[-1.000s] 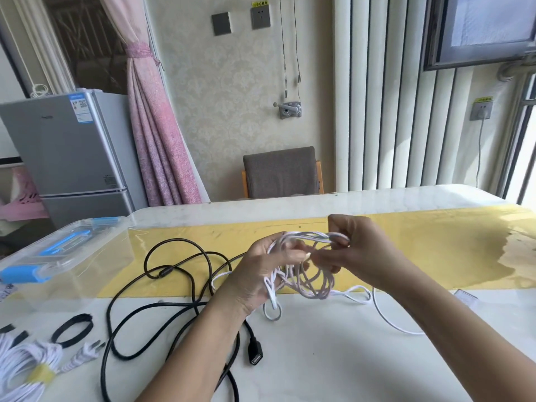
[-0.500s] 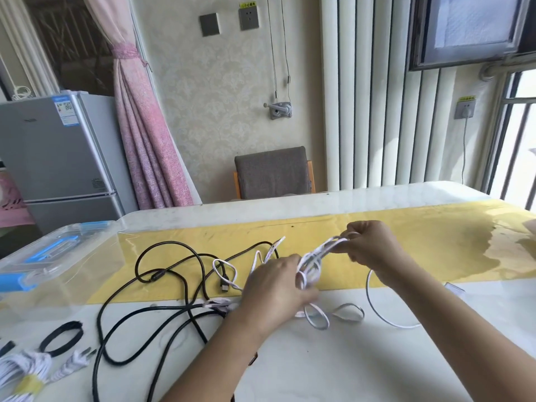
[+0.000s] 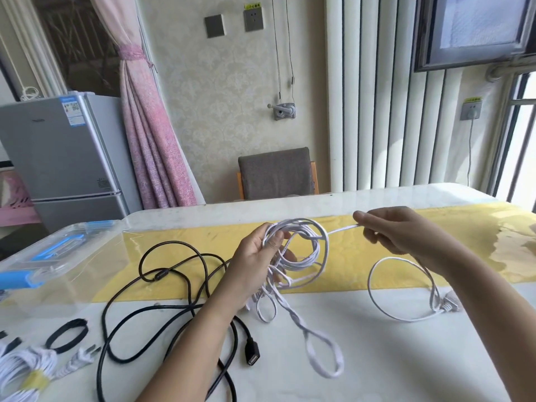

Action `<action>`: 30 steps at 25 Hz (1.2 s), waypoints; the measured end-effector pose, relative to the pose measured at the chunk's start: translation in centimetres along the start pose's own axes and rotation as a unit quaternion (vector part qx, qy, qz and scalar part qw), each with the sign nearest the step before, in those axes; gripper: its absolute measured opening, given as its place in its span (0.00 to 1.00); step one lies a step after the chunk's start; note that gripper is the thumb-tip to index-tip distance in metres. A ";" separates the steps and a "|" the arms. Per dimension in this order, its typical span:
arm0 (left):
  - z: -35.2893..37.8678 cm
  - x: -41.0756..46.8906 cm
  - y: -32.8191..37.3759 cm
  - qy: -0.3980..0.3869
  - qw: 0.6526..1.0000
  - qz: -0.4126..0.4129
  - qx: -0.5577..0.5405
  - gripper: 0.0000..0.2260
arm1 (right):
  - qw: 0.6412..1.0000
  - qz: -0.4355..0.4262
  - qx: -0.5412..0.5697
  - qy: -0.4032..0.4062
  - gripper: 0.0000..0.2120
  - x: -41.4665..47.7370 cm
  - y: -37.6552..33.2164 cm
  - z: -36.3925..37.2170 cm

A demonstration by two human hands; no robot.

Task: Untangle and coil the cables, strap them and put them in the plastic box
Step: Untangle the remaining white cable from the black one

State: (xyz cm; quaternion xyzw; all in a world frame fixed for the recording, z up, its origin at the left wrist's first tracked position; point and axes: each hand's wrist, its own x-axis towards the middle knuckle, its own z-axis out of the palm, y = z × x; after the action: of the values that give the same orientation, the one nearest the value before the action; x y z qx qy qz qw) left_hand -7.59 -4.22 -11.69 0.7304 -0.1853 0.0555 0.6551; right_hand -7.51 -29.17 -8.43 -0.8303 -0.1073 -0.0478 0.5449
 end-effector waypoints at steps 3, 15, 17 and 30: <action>-0.3 0.0 -0.1 0.028 0.995 0.007 0.098 0.08 | 0.994 -0.051 -0.075 -0.064 0.12 -0.2 -0.6 1.1; 2.0 -0.7 -0.9 0.171 0.870 0.072 0.457 0.10 | 0.977 -0.125 -0.164 0.049 0.10 -1.4 -2.9 6.1; 2.2 -0.9 -1.1 0.189 0.871 0.110 0.440 0.09 | 0.982 -0.120 -0.146 0.027 0.10 -1.4 -2.8 6.3; 3.3 -1.2 0.1 -0.055 0.987 -0.102 -0.109 0.15 | 0.954 -0.063 -0.288 0.055 0.06 0.0 1.4 8.5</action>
State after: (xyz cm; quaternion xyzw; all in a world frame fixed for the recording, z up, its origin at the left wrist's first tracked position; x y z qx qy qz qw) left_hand -9.24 -7.24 -12.37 0.6712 -0.1506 -0.0720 0.7222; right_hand -7.47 -21.93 -13.09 -0.9397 -0.1111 -0.1564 0.2831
